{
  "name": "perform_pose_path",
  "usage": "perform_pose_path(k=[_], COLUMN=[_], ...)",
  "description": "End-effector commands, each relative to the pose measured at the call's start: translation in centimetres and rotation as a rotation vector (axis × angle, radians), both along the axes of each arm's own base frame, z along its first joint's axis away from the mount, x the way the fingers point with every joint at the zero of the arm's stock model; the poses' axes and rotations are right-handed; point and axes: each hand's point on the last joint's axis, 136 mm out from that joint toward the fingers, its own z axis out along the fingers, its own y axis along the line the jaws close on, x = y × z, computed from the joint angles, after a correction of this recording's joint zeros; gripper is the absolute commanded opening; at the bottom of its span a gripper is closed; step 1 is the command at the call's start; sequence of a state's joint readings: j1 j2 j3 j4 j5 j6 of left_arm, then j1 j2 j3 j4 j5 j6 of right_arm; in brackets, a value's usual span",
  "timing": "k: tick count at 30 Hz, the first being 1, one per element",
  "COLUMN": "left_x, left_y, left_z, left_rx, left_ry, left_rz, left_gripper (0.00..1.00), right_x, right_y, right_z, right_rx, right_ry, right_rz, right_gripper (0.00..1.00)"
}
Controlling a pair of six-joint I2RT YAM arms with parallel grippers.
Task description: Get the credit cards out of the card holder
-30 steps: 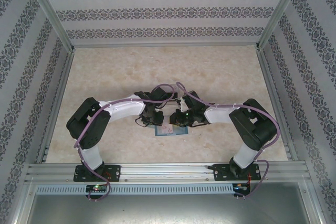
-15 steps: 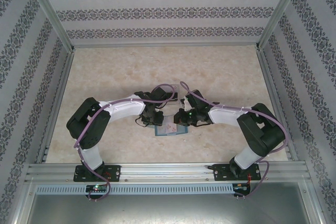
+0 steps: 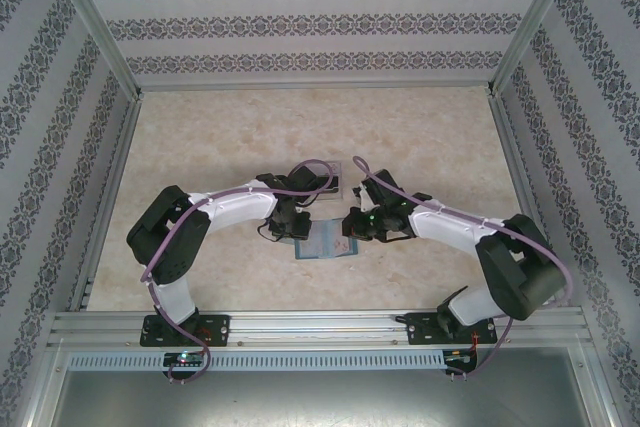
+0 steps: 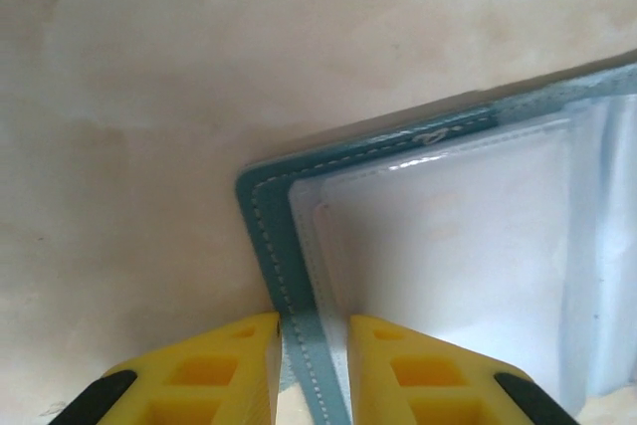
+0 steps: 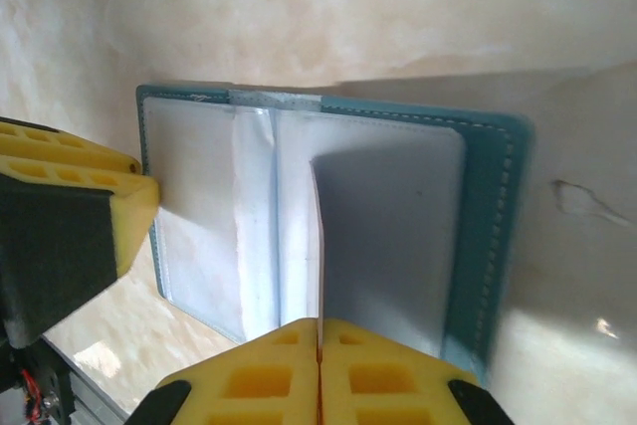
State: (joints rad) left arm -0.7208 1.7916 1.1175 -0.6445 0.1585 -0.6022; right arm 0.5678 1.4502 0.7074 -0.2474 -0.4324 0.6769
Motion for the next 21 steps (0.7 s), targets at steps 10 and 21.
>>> perform_pose_path(k=[10, 21], left_x=[0.6, 0.7], left_y=[0.0, 1.3], left_z=[3.1, 4.2], left_rx=[0.005, -0.120], left_ry=[-0.066, -0.088], left_rz=[-0.032, 0.064], left_gripper=[0.25, 0.25], right_x=[0.5, 1.7], right_y=[-1.2, -0.7], right_z=[4.8, 8.7], right_rx=[-0.035, -0.159], right_ry=[-0.121, -0.446], right_rz=[0.046, 0.529], right_gripper=[0.05, 0.06])
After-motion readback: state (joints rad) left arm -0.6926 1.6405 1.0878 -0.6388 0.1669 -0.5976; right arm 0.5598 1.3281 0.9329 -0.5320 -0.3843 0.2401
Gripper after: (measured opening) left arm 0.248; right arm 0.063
